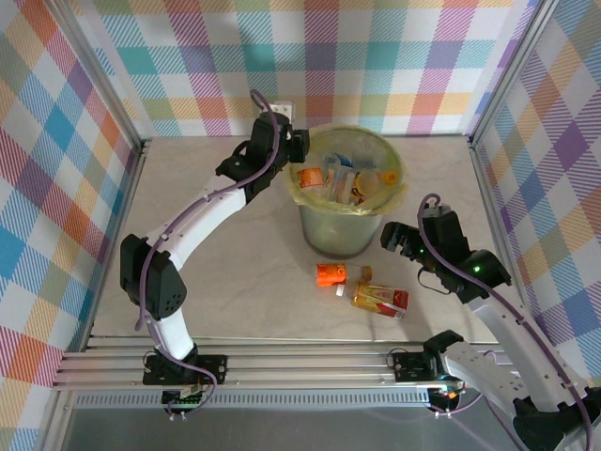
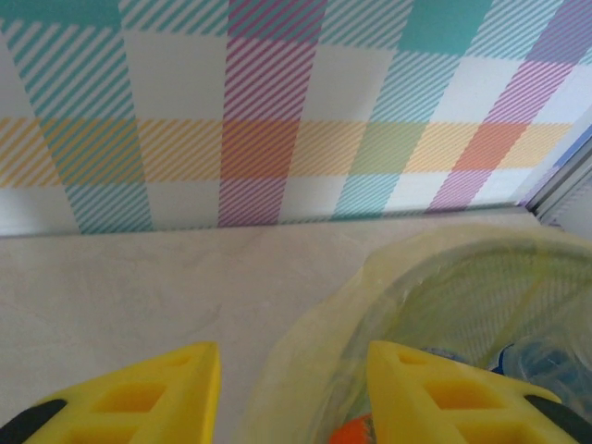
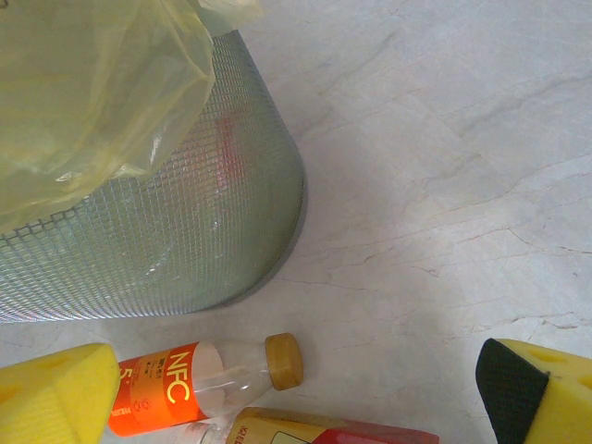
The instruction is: Put the plastic bottles in the bin
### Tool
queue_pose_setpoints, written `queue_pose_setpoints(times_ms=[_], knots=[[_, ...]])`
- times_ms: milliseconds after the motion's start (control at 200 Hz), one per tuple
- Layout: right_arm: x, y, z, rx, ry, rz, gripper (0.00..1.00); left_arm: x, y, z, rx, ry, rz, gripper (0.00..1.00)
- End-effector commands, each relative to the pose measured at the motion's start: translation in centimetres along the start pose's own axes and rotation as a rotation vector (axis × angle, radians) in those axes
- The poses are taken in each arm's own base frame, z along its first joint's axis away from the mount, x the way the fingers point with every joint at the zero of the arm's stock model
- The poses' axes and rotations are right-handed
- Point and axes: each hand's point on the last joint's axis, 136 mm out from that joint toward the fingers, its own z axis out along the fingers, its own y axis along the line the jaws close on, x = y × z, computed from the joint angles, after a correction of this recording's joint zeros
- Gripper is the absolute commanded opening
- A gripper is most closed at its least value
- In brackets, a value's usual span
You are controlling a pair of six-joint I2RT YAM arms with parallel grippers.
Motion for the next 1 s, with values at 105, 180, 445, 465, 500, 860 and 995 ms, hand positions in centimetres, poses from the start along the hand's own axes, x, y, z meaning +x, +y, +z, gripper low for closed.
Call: queue_pose_setpoints(times_ms=[105, 180, 445, 465, 500, 860, 995], knots=[[-0.3, 0.3, -0.5, -0.017, -0.015, 0.015, 1.0, -0.6, 0.4, -2.0, 0.025, -0.022, -0.045, 0.45], [-0.4, 0.3, -0.6, -0.018, -0.017, 0.016, 1.0, -0.9, 0.4, -2.3, 0.024, -0.033, -0.048, 0.49], [-0.1, 0.2, -0.8, -0.018, -0.003, 0.021, 1.0, -3.8, -0.2, -4.6, 0.065, -0.107, -0.069, 0.63], [-0.1, 0.2, -0.9, -0.019, 0.001, 0.021, 1.0, -3.9, -0.2, -4.8, 0.07, -0.111, -0.07, 0.64], [0.1, 0.2, -0.9, -0.019, 0.006, 0.02, 1.0, -4.0, -0.3, -5.2, 0.08, -0.116, -0.075, 0.65], [2.1, -0.5, -1.7, -0.004, 0.108, 0.022, 1.0, -1.4, 0.5, -10.4, 0.141, -0.139, -0.099, 0.83], [4.1, -0.4, -1.3, -0.019, 0.193, -0.002, 1.0, 1.5, 0.5, -11.7, 0.177, -0.134, -0.094, 0.93]])
